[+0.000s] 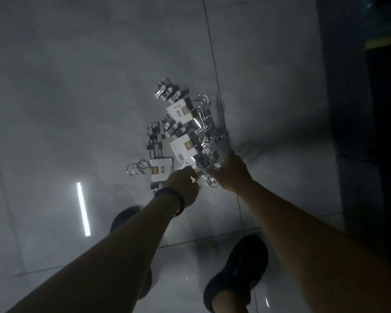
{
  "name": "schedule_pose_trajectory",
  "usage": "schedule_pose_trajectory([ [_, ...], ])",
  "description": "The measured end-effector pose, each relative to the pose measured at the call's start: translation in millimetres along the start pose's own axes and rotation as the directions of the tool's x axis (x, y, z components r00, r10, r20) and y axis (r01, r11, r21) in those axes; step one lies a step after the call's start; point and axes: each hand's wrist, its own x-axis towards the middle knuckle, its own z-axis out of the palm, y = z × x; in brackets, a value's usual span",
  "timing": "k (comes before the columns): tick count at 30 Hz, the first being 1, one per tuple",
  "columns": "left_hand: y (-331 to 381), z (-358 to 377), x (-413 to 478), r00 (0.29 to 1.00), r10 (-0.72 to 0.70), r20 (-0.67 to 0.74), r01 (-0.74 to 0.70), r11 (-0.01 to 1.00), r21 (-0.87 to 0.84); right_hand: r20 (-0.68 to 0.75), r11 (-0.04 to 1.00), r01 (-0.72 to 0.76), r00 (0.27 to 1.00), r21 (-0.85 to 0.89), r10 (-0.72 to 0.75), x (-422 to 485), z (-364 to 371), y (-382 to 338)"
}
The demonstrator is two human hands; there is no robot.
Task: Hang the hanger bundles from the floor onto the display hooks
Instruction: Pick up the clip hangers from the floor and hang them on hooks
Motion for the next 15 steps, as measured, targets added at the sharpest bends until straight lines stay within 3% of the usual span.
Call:
schedule_pose_trajectory([
  [6, -11, 29, 46, 0.999, -0.034, -0.024, 0.03, 0.989, -0.144, -0.185, 0.983, 0.154, 0.974, 0.101, -0.134, 30, 24, 11],
  [9, -15, 33, 51, 0.997, -0.048, -0.062, 0.031, 0.965, -0.261, -0.253, 0.935, 0.129, 0.966, 0.329, -0.044, 30, 15, 30],
  [12, -9, 33, 46, 1.0, -0.025, -0.012, 0.021, 0.967, -0.255, -0.322, 0.75, 0.134, 0.94, 0.647, 0.11, 23, -3, 47],
  [15, 2, 26, 44, 0.993, -0.063, 0.101, 0.086, 0.966, -0.245, -0.408, 0.534, 0.229, 0.879, 0.814, 0.246, 9, -15, 60],
])
